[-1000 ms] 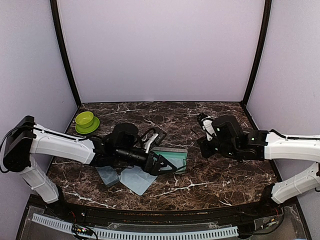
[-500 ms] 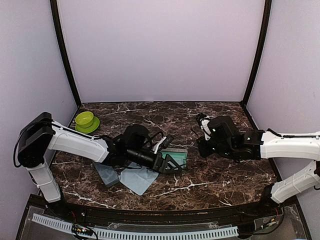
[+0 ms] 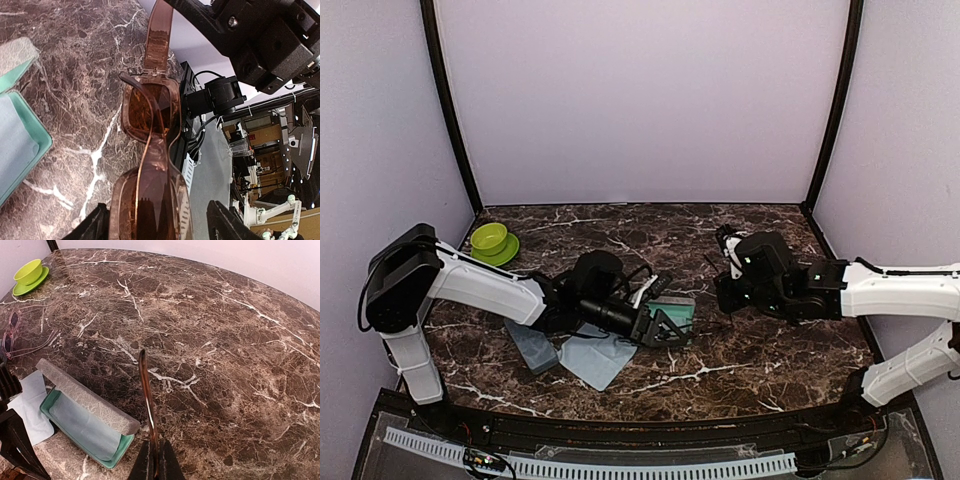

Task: Organize the sunglasses
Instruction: Pass from the right arm to the left

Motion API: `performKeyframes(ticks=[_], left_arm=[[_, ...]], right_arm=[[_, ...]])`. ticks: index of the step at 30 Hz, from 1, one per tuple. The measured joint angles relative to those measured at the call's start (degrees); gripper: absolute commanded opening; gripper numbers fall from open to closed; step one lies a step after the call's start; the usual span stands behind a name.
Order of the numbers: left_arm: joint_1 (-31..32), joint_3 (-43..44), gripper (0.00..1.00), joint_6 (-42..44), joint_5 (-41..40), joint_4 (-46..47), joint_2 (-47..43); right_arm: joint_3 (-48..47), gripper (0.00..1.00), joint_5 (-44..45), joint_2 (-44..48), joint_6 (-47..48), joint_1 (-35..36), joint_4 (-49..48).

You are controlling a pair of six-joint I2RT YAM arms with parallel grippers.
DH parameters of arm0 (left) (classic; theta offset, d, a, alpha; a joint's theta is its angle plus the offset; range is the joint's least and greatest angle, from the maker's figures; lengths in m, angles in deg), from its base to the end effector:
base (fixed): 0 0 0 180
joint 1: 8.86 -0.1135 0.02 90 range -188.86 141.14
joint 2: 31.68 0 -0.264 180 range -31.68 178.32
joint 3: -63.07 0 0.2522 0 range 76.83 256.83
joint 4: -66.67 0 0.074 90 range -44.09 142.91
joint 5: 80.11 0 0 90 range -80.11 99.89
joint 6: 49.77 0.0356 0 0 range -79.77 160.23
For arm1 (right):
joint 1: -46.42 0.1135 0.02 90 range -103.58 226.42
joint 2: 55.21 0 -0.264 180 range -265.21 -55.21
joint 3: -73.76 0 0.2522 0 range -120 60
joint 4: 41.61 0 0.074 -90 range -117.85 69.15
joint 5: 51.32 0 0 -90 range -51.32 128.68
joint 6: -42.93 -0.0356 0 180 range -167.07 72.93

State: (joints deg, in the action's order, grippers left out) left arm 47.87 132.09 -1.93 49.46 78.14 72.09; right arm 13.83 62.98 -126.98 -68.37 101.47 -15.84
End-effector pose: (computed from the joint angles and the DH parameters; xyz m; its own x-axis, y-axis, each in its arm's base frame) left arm 0.1913 -0.3329 0.1861 -0.8088 0.2895 -0.5119 0.5702 0.1726 -0.8032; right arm 0.1659 0.2117 0.2475 -0.5293 -0.1793 -0.8293 -0.3950 0.9171 0.0538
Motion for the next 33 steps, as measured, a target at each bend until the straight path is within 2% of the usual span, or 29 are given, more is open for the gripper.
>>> performKeyframes(ticks=[8, 18, 27, 33], left_arm=[[0.0, -0.31, 0.62, -0.33, -1.51, 1.29, -0.09], [0.0, -2.56, 0.66, -0.81, -6.47, 2.51, -1.73], [0.0, -4.55, 0.59, -3.67, -10.8, 6.54, -3.5], [-0.11, -4.55, 0.59, -4.87, -10.95, 7.37, -3.5]], right_arm=[[0.0, 0.0, 1.27, 0.37, -3.1, 0.0, 0.74], [0.0, 0.0, 1.62, 0.37, -6.25, 0.0, 1.99], [0.0, 0.0, 2.62, 0.35, -9.77, 0.02, 2.62], [0.0, 0.0, 3.04, 0.24, -10.93, 0.04, 2.8]])
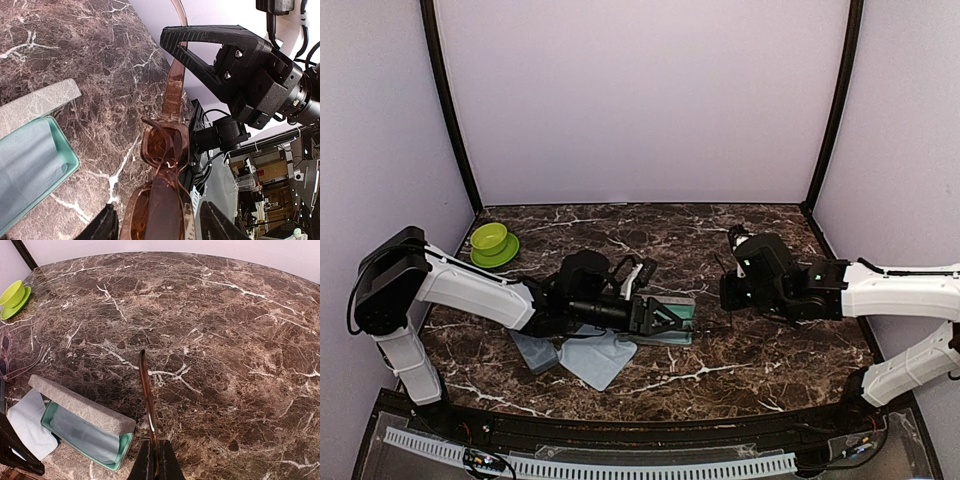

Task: Organize the sunglasses
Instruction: Pass from the right arm to the left

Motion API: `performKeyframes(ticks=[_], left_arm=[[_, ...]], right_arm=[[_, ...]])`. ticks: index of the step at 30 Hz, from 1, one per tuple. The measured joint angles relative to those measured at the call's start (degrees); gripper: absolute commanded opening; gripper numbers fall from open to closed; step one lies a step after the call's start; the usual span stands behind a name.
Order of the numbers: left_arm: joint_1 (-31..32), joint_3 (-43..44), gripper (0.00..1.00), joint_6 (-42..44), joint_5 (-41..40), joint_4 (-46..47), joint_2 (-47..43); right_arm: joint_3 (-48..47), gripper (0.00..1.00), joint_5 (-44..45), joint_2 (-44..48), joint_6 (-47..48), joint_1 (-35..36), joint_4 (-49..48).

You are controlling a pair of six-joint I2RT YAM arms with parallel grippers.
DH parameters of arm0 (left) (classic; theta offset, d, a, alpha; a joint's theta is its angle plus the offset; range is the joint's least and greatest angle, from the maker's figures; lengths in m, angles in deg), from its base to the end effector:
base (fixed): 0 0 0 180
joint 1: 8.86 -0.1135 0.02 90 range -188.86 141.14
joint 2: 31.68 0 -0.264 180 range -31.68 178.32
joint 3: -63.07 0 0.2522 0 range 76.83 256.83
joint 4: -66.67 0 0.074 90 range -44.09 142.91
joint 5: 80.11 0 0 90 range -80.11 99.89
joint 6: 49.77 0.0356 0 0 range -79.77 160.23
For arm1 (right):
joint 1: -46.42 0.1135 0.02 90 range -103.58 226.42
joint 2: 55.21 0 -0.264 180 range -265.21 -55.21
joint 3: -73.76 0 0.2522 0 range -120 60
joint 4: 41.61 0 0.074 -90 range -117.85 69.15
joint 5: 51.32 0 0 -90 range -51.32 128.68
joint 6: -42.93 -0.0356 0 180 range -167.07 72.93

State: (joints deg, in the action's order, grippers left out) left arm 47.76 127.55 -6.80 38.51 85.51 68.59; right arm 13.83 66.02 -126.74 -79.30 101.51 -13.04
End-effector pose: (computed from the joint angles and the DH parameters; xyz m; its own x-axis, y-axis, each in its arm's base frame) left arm 0.1906 -0.3203 0.1951 -0.8301 0.0925 -0.5498 0.5541 0.2465 -0.7951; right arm 0.1646 0.2072 0.2451 -0.5937 -0.0229 -0.8044 -0.2494 0.9556 0.1569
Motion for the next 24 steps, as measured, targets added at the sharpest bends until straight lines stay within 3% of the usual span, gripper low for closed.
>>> performKeyframes(ticks=[16, 24], left_arm=[[0.0, 0.0, 0.67, -1.9, 0.57, 0.02, 0.0], [0.0, 0.0, 0.61, -1.99, 0.94, -0.04, 0.0]], right_arm=[[0.0, 0.0, 2.1, -0.26, -1.55, 0.04, 0.22], [0.0, 0.0, 2.78, -1.03, -2.27, 0.04, 0.79]])
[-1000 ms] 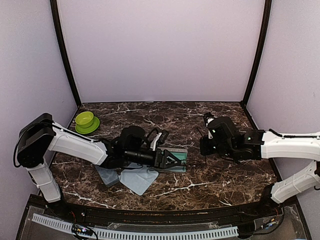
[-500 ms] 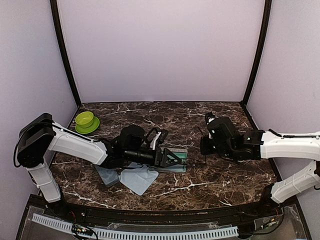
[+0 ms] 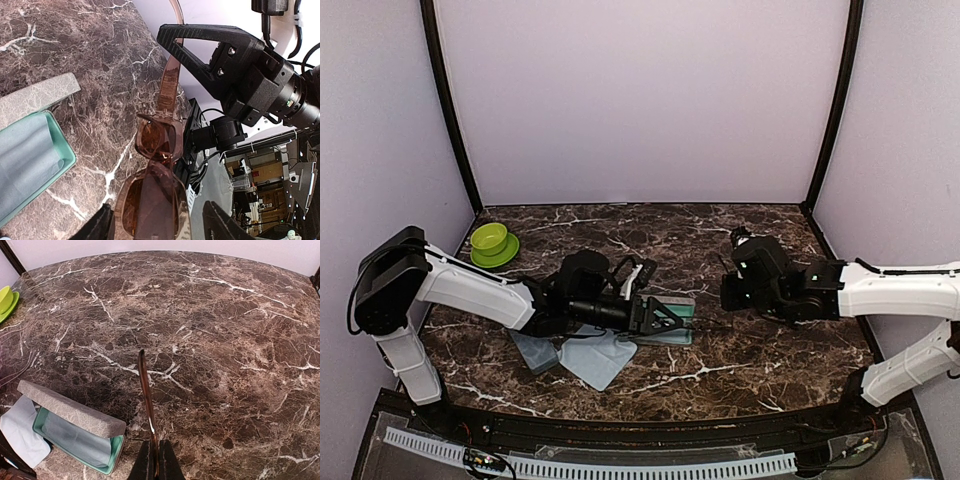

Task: Organize the sunglasses
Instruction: Pass from the right arm to the left

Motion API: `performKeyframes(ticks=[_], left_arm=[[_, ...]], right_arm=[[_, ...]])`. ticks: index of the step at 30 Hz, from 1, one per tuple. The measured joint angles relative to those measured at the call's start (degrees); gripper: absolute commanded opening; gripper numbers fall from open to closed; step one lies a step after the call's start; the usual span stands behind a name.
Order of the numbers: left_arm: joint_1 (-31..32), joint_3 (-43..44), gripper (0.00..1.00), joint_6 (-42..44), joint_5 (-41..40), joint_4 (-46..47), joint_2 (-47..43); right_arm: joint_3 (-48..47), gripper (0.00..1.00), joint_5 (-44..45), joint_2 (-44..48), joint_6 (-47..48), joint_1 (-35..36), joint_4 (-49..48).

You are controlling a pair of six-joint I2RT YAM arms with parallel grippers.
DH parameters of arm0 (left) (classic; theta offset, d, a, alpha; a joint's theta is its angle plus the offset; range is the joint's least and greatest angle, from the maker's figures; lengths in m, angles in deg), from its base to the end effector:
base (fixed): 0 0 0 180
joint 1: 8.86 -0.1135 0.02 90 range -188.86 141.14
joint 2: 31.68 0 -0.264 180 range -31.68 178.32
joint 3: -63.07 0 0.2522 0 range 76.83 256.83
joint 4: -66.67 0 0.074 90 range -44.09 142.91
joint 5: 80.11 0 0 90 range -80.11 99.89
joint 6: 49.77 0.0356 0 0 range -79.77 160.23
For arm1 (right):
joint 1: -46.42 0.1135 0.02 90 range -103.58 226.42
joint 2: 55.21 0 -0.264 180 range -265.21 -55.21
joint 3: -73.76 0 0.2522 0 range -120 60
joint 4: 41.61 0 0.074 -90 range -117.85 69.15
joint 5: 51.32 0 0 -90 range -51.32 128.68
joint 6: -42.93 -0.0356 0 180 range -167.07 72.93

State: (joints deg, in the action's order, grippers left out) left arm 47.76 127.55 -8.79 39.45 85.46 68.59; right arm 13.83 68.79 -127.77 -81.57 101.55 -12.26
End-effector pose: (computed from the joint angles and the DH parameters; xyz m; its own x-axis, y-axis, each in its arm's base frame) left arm 0.1900 -0.3203 0.1951 -0.8498 0.0962 -0.5183 0.5251 0.2398 -0.8165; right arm 0.1661 0.2071 0.2401 -0.5964 0.0012 -0.8027 -0.1926 0.9706 0.1445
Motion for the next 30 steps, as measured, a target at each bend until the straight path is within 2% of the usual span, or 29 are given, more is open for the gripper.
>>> performKeyframes(ticks=[11, 20, 24, 30], left_arm=[[0.0, 0.02, 0.53, -0.31, 0.42, -0.02, 0.76], [-0.11, 0.04, 0.43, -0.68, 0.7, -0.07, 0.96], [-0.13, 0.13, 0.39, -0.68, 0.7, -0.07, 0.96], [-0.13, 0.15, 0.33, -0.66, 0.57, -0.15, 0.96]], right_arm=[[0.0, 0.0, 0.2, -0.11, -0.35, 0.0, 0.31], [0.0, 0.0, 0.35, -0.11, -0.35, 0.0, 0.31], [0.0, 0.03, 0.35, -0.11, -0.31, 0.0, 0.31], [0.0, 0.13, 0.17, -0.11, -0.15, 0.02, 0.28]])
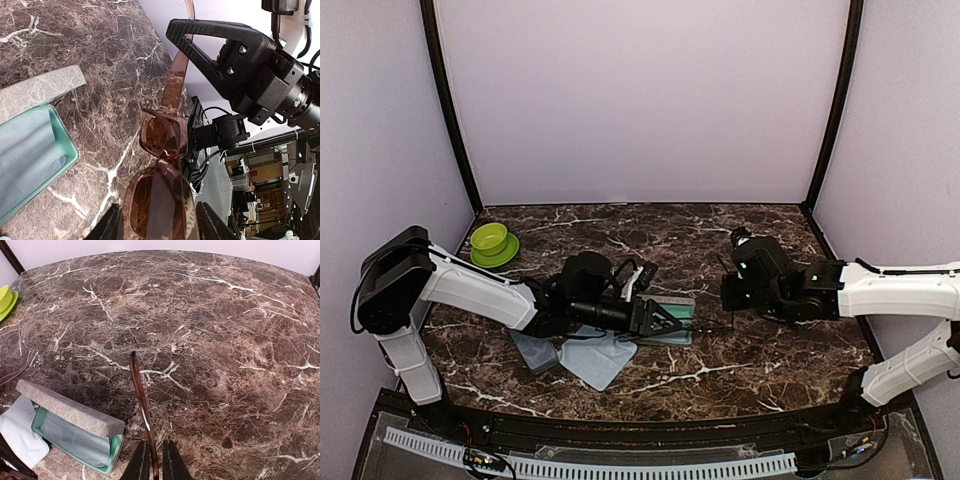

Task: Organize the sunglasses
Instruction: Fold the left temple of the sunglasses with the sunglasses.

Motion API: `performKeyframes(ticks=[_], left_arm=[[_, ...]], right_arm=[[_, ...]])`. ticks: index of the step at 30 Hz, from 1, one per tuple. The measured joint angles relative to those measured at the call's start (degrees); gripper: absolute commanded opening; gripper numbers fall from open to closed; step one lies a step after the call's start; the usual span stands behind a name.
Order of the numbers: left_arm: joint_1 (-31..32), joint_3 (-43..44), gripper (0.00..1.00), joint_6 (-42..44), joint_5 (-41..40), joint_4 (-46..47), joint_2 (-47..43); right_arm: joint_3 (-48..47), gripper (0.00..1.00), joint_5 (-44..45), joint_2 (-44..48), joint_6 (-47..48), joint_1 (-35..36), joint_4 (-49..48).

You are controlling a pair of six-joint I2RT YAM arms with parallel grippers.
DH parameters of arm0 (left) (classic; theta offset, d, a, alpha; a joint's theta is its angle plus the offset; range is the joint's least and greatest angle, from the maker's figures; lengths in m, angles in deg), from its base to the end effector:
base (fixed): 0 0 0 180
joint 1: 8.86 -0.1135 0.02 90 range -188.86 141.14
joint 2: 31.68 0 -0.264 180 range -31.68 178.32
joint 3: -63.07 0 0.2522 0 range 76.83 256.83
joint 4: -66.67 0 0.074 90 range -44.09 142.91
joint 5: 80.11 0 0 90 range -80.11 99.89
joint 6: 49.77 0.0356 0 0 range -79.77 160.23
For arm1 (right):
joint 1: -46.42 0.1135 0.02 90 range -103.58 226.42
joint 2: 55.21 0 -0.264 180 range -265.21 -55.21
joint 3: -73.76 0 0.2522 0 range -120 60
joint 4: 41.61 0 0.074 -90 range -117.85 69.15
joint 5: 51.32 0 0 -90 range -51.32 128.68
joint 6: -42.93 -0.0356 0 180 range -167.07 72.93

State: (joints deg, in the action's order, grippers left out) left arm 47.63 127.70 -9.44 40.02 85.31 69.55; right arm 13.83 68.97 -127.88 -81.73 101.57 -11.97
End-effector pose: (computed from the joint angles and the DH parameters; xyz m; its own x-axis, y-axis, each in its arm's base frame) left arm 0.1913 -0.3213 0.1898 -0.8609 0.1059 -0.4977 0.5075 0.2474 -0.8254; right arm 0.1660 0.2070 0.2393 -0.5987 -0.0005 -0.8009 -0.1887 0.9719 0.1405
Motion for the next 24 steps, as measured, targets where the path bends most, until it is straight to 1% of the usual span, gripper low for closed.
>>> performKeyframes(ticks=[6, 12, 15, 24], left_arm=[[0.0, 0.0, 0.31, 0.0, -0.42, -0.9, 0.0], [-0.02, 0.0, 0.29, 0.0, -0.72, -1.25, 0.0], [-0.02, 0.0, 0.29, 0.0, -0.81, -1.31, 0.0], [-0.11, 0.0, 0.27, 0.07, -0.83, -1.81, 0.0]], right_arm=[[0.0, 0.19, -0.44, 0.0, 0.07, 0.0, 0.0], [0.0, 0.31, -0.92, 0.0, 0.13, 0.0, 0.0], [0.0, 0.35, -1.73, 0.02, 0.33, 0.0, -0.11], [0.0, 0.35, -5.9, 0.15, 1.77, -0.02, -2.54]])
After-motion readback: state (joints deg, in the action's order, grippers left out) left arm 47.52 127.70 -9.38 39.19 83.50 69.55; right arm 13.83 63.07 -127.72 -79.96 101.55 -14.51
